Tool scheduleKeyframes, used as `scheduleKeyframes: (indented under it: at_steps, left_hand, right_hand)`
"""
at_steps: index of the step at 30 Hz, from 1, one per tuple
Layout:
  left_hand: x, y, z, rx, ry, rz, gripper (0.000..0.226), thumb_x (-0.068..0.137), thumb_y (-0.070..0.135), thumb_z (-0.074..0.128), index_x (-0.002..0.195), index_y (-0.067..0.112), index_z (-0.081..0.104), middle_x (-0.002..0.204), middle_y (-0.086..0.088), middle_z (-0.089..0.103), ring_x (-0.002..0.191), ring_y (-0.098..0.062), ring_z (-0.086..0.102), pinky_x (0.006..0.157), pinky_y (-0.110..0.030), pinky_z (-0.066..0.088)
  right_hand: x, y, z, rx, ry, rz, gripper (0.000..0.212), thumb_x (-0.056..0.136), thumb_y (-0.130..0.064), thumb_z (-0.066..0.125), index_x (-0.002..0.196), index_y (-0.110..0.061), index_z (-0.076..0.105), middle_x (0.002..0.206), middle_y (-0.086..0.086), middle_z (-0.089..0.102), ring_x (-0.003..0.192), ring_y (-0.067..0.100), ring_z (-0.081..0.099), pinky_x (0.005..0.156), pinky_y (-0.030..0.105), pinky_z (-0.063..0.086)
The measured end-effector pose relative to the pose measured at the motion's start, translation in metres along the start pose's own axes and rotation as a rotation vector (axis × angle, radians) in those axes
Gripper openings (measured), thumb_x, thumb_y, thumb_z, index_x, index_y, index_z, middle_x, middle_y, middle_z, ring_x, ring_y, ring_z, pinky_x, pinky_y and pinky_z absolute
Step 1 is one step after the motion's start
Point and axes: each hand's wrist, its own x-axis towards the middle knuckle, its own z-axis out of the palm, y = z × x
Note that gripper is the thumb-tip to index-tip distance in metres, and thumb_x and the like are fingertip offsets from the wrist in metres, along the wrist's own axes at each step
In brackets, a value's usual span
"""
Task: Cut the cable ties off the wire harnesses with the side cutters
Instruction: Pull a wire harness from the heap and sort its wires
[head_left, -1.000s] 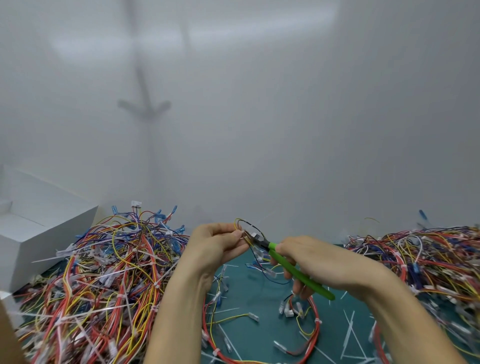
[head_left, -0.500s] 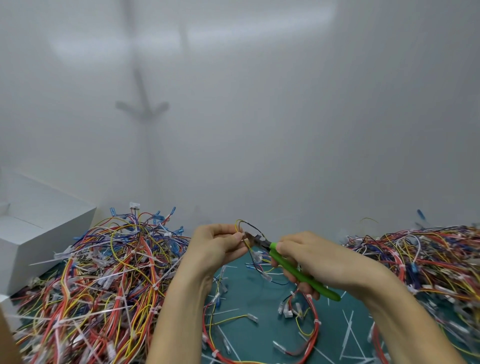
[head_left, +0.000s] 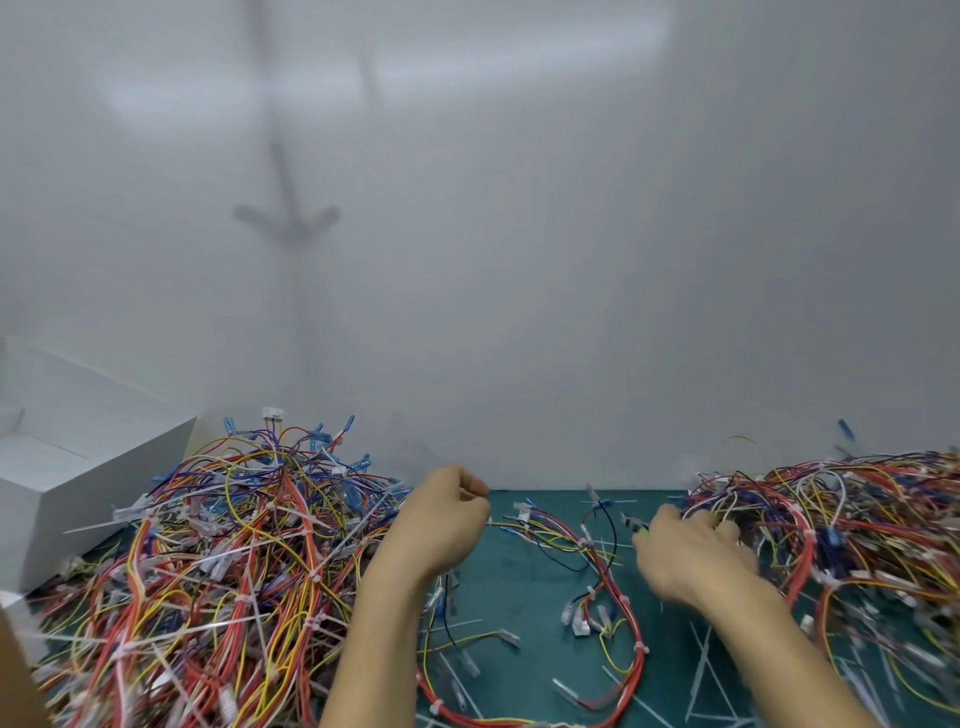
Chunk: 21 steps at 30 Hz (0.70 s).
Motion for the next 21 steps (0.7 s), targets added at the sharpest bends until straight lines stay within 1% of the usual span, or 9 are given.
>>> scheduleKeyframes:
  at_steps: [2,4,8,10,12,14,16,18,21]
  left_hand:
    - [0.000,0.001,0.000,0.014,-0.007,0.007,0.016,0.091,0.011,0.049,0.091,0.025,0.057,0.094,0.001,0.064,0.093,-0.019,0.065,0.089,-0.038,0.054]
    - [-0.001,0.002,0.000,0.021,-0.023,0.013,0.018,0.090,0.010,0.048,0.089,0.025,0.058,0.095,0.000,0.065,0.095,-0.020,0.065,0.091,-0.040,0.054]
    - [-0.002,0.002,0.001,0.039,-0.055,0.016,0.015,0.091,0.010,0.052,0.088,0.021,0.061,0.090,-0.003,0.067,0.094,-0.024,0.068,0.093,-0.045,0.054]
    - [-0.002,0.002,0.001,0.052,-0.060,0.019,0.013,0.091,0.011,0.053,0.090,0.020,0.062,0.088,-0.004,0.068,0.094,-0.024,0.069,0.092,-0.044,0.054]
    - [-0.003,0.003,0.002,0.072,-0.066,0.019,0.014,0.090,0.011,0.053,0.088,0.019,0.064,0.088,-0.004,0.069,0.092,-0.024,0.069,0.091,-0.044,0.055]
    - [-0.004,0.003,0.003,0.091,-0.088,0.028,0.015,0.089,0.010,0.053,0.087,0.014,0.068,0.088,-0.007,0.072,0.087,-0.023,0.071,0.089,-0.044,0.056]
    - [-0.004,0.002,0.003,0.101,-0.136,0.042,0.014,0.089,0.010,0.055,0.088,0.010,0.069,0.084,-0.005,0.074,0.074,-0.016,0.070,0.086,-0.042,0.058]
    - [-0.006,0.001,0.003,0.125,-0.215,0.065,0.011,0.088,0.011,0.060,0.087,0.014,0.071,0.077,0.001,0.075,0.064,-0.009,0.066,0.083,-0.038,0.057]
    - [-0.006,0.001,0.003,0.179,-0.360,0.102,0.012,0.084,0.008,0.068,0.084,0.018,0.073,0.073,0.002,0.073,0.063,-0.008,0.064,0.080,-0.031,0.056]
  right_hand:
    - [0.004,0.000,0.015,-0.064,-0.004,0.002,0.052,0.102,-0.038,0.036,0.147,-0.012,0.029,0.151,0.021,0.030,0.137,0.038,0.030,0.108,0.049,0.033]
    - [0.008,0.000,0.029,-0.085,-0.009,-0.001,0.055,0.100,-0.040,0.042,0.147,-0.013,0.028,0.150,0.020,0.029,0.137,0.038,0.028,0.108,0.048,0.034]
    - [0.012,0.002,0.042,-0.127,0.068,-0.031,0.060,0.098,-0.053,0.042,0.145,-0.017,0.031,0.148,0.016,0.033,0.136,0.034,0.029,0.106,0.046,0.034]
    - [0.012,0.002,0.042,-0.140,0.159,-0.072,0.054,0.099,-0.055,0.041,0.141,-0.021,0.039,0.145,0.012,0.037,0.133,0.033,0.031,0.105,0.045,0.034]
    - [0.013,0.000,0.040,-0.087,0.288,-0.155,0.040,0.100,-0.049,0.041,0.132,-0.025,0.048,0.138,0.007,0.045,0.127,0.029,0.037,0.100,0.042,0.037]
    - [0.013,-0.005,0.039,-0.005,0.355,-0.240,0.029,0.100,-0.041,0.044,0.121,-0.025,0.054,0.126,0.002,0.055,0.118,0.025,0.046,0.092,0.037,0.043]
    - [0.011,-0.009,0.040,0.124,0.291,-0.268,0.024,0.099,-0.039,0.045,0.106,-0.021,0.060,0.114,0.003,0.064,0.109,0.026,0.056,0.083,0.035,0.047]
    - [0.009,-0.011,0.041,0.197,0.176,-0.267,0.026,0.097,-0.038,0.044,0.092,-0.018,0.060,0.103,0.007,0.067,0.099,0.029,0.063,0.076,0.035,0.049]
    - [0.008,-0.011,0.036,0.207,0.070,-0.283,0.031,0.089,-0.046,0.047,0.087,-0.017,0.059,0.095,0.006,0.066,0.089,0.027,0.063,0.071,0.033,0.047]
